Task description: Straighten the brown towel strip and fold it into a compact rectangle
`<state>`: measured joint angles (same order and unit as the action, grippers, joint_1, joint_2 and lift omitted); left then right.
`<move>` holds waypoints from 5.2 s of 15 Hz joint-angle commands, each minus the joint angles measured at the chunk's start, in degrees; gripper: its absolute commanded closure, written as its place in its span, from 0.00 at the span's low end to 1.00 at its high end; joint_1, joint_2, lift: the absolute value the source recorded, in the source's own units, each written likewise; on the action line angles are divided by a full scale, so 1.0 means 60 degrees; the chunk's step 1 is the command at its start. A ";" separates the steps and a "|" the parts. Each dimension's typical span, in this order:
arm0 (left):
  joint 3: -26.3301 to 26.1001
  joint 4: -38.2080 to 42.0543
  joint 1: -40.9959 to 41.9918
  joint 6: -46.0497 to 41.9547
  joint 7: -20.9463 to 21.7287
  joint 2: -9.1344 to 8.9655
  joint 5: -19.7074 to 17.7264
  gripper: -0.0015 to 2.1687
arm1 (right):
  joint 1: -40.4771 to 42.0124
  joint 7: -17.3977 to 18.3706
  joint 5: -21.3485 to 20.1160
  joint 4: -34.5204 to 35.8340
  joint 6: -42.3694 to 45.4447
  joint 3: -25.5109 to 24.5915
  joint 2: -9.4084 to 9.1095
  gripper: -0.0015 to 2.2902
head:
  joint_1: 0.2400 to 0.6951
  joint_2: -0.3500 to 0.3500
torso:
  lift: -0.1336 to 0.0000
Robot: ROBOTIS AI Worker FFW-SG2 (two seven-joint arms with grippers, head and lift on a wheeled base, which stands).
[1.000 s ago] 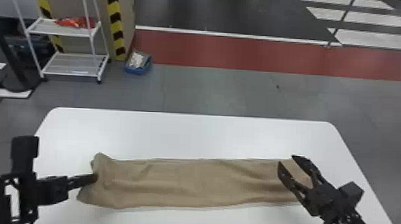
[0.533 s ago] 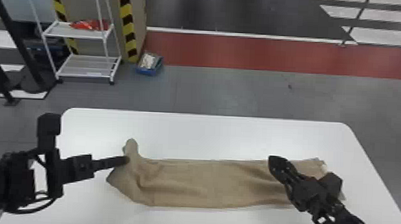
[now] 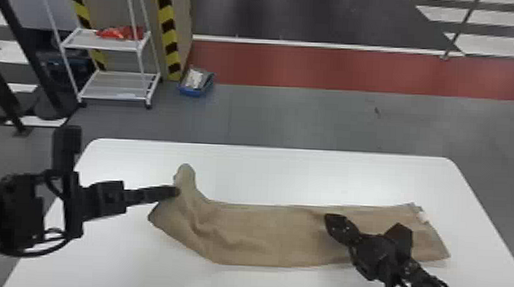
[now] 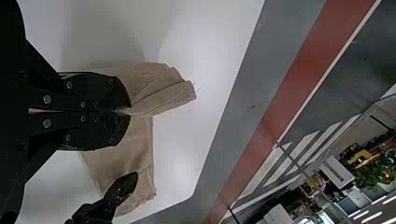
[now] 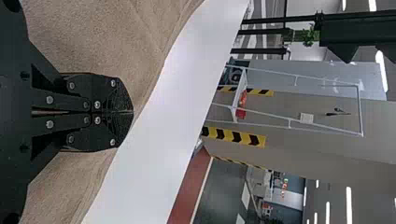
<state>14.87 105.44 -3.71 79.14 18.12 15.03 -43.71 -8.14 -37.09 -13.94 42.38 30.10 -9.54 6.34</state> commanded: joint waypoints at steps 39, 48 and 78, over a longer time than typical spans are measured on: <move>-0.0252 0.0767 -0.1536 0.1276 -0.0691 0.0087 -0.0948 0.66 | -0.0356 0.0073 0.1606 0.1536 -0.4189 0.3802 -0.1065 0.79 | 1.00 0.74 | 1.00; -0.0340 0.0723 -0.1946 0.1306 -0.0765 0.0175 -0.0919 0.66 | 0.0859 0.0147 0.1196 0.3704 -0.5508 0.3172 -0.1065 0.79 | 1.00 0.75 | 1.00; -0.1981 0.0884 -0.1565 0.0632 -0.1336 -0.0689 -0.0538 0.66 | 0.1680 -0.0264 0.2441 0.5637 -0.4629 0.1766 -0.0764 0.00 | 1.00 0.65 | 1.00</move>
<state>5.20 110.70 -13.68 84.56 10.72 12.19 -48.46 1.08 -38.67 0.89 74.41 1.31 4.20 1.38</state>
